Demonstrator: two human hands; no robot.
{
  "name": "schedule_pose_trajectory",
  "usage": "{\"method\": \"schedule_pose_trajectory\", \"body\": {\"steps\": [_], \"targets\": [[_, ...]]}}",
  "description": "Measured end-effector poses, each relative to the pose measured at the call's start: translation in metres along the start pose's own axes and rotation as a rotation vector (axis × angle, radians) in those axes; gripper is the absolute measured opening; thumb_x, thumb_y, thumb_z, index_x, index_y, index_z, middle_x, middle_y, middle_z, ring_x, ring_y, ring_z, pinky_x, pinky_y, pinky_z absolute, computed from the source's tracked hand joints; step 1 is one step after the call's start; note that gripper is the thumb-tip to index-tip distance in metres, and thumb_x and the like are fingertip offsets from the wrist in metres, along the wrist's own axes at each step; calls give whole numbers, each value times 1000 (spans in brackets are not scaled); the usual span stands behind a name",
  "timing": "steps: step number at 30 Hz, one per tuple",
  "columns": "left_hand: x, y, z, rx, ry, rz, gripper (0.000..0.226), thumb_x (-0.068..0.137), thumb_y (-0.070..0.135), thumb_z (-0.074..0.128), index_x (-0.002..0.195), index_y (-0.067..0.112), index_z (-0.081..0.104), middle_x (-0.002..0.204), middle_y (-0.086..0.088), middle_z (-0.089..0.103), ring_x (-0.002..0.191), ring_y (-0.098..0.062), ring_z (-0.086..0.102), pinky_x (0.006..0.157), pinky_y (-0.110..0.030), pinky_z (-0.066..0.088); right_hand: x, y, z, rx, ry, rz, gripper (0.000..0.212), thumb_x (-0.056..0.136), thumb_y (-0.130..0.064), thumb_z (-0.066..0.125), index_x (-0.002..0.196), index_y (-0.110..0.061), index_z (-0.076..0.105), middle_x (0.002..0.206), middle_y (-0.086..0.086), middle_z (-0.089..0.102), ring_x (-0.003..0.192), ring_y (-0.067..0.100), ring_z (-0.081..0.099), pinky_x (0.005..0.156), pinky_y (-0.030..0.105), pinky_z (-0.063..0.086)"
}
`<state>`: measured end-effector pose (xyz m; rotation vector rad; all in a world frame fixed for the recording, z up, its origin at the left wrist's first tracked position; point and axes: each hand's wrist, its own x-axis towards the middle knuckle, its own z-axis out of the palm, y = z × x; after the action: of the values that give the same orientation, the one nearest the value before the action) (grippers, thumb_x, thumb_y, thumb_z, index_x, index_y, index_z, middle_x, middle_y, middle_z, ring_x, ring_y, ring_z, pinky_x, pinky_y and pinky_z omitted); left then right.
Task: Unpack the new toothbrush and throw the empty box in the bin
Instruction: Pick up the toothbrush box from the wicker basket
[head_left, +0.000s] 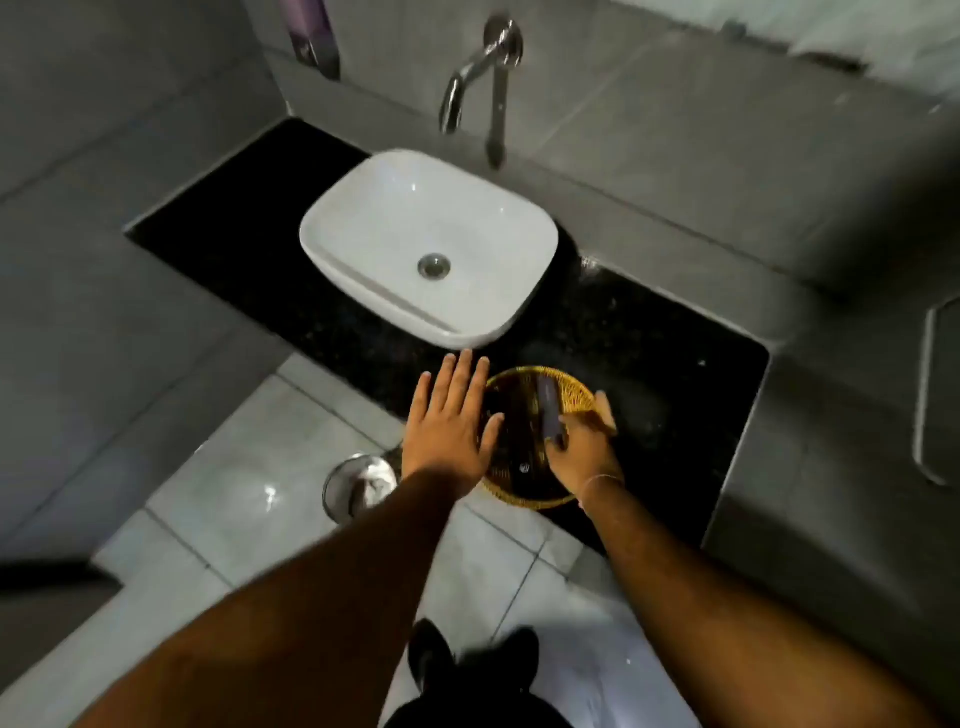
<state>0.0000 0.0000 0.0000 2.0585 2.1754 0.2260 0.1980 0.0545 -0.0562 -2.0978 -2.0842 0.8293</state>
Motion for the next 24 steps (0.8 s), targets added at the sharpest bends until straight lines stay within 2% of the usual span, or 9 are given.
{"method": "schedule_pose_trajectory", "body": {"steps": [2,4,6,12,16,18,20,22,24], "targets": [[-5,3,0,12,-42,1,76,112,56,27,176,22,5,186,-5,0,173,-25,0,139,-52,5,1,1,2,77,55,62,39,84,-38,62,119,-23,57,113,12,65,108,39,62,87,48,57],[-15,-1,18,24,-90,-8,76,113,57,26,176,22,2,186,-4,-2,173,-25,-2,140,-52,5,7,4,17,67,77,106,55,80,-33,69,129,-21,46,123,15,60,112,41,60,88,51,57],[-34,-4,37,27,-131,-24,76,113,58,25,176,22,0,186,-5,-2,173,-25,-3,140,-52,5,10,9,32,38,90,125,62,76,-31,74,129,-19,45,128,16,56,116,42,57,91,52,56],[-47,-10,36,-15,-152,-57,76,113,60,22,176,23,0,186,-4,-4,173,-25,-5,140,-50,1,5,-1,22,121,115,208,31,72,-33,76,97,-19,65,107,10,65,99,35,66,78,47,62],[-33,-6,8,-103,-109,-122,75,114,57,25,176,23,0,186,-3,-3,173,-23,-4,140,-50,4,-20,-15,-6,205,202,198,34,77,-26,76,108,-19,64,121,10,59,101,35,66,82,42,60],[-19,3,-15,-263,-60,-193,75,114,55,32,176,22,6,186,-4,8,173,-23,9,140,-47,11,-35,-23,-20,299,253,141,37,78,-25,77,112,-23,62,141,7,50,117,26,61,90,38,57],[-4,13,-39,-454,-11,-265,75,112,54,43,175,20,19,181,-7,30,167,-25,30,136,-44,25,-52,-34,-34,385,317,41,43,73,-21,81,111,-25,60,155,0,37,136,22,47,99,37,51],[7,21,-61,-622,-40,-285,70,111,54,50,172,25,30,172,-6,47,156,-26,47,129,-43,39,-69,-44,-46,411,378,-70,45,67,-13,83,106,-22,61,143,-3,43,142,27,37,103,46,49],[13,25,-85,-787,-67,-244,62,108,53,56,166,34,42,156,-3,65,139,-23,65,117,-44,53,-87,-59,-62,435,406,-161,46,65,-9,84,104,-18,62,118,-5,53,139,22,36,102,50,48]]}}
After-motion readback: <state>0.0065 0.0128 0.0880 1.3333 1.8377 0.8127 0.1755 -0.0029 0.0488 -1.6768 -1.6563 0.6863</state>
